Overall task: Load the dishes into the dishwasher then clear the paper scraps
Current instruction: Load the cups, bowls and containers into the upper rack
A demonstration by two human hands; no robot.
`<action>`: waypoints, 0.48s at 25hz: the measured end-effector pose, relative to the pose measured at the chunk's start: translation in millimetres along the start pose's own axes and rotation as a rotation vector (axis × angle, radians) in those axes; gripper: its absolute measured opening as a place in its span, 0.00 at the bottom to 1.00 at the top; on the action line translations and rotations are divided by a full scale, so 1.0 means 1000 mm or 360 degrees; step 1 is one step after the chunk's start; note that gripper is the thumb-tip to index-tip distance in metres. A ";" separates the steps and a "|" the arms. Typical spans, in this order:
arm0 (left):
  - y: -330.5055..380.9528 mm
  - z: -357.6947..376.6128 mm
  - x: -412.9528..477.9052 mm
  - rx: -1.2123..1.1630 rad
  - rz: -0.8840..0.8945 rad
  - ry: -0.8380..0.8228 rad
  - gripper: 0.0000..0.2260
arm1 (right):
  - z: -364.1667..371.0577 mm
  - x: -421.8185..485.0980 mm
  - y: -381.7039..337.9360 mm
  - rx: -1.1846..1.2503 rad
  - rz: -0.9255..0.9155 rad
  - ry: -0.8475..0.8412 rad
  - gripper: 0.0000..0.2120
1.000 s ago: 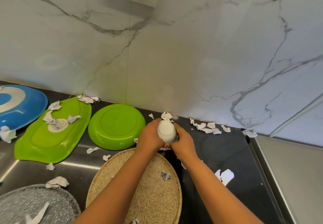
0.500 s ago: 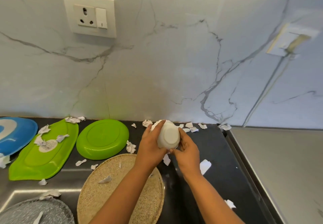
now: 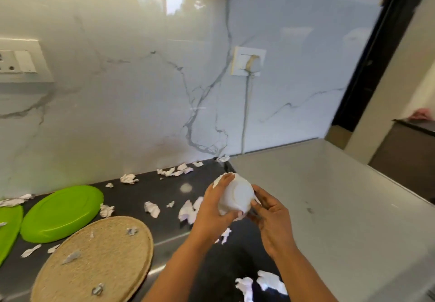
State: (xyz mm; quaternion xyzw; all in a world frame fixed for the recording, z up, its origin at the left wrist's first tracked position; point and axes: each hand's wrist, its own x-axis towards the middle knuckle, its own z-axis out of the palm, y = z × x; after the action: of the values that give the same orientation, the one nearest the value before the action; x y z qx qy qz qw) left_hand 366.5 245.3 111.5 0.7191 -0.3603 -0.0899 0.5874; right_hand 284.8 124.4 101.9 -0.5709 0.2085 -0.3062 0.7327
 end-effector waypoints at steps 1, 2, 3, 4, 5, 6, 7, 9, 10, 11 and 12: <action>0.008 0.018 -0.002 -0.0080 0.0015 -0.0058 0.31 | -0.021 -0.009 -0.008 0.0017 -0.0012 0.0058 0.14; 0.016 0.036 -0.004 -0.0156 0.0004 -0.0078 0.29 | -0.041 -0.017 -0.017 0.0025 -0.0013 0.0108 0.14; 0.023 0.054 -0.006 -0.0222 -0.0030 -0.0067 0.26 | -0.060 -0.026 -0.026 0.0015 -0.0019 0.0161 0.14; 0.029 0.074 -0.008 -0.0287 -0.0081 -0.0062 0.25 | -0.080 -0.035 -0.035 -0.0006 -0.0034 0.0220 0.14; 0.036 0.094 -0.011 -0.0374 -0.0150 -0.0084 0.23 | -0.100 -0.043 -0.042 -0.0035 -0.0046 0.0285 0.14; 0.044 0.117 -0.014 -0.0470 -0.0246 -0.0138 0.23 | -0.123 -0.055 -0.052 -0.0050 -0.0057 0.0365 0.14; 0.052 0.139 -0.019 -0.0556 -0.0344 -0.0204 0.23 | -0.144 -0.065 -0.060 -0.0060 -0.0050 0.0449 0.13; 0.067 0.181 -0.030 -0.0692 -0.0515 -0.0324 0.23 | -0.187 -0.088 -0.071 -0.0030 -0.0029 0.0608 0.13; 0.074 0.200 -0.036 -0.0774 -0.0600 -0.0357 0.21 | -0.208 -0.100 -0.075 -0.0021 -0.0014 0.0684 0.13; 0.079 0.222 -0.043 -0.0853 -0.0688 -0.0377 0.20 | -0.229 -0.115 -0.078 -0.0024 0.0005 0.0771 0.13; 0.083 0.240 -0.051 -0.0910 -0.0768 -0.0382 0.18 | -0.247 -0.127 -0.078 -0.0027 0.0026 0.0855 0.12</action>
State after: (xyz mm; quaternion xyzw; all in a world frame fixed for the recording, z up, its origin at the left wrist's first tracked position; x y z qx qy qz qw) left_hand 162.6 85.5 101.3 0.5748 -0.2074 -0.4058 0.6797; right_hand 14.7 23.6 107.3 -0.4737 0.4026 -0.4391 0.6486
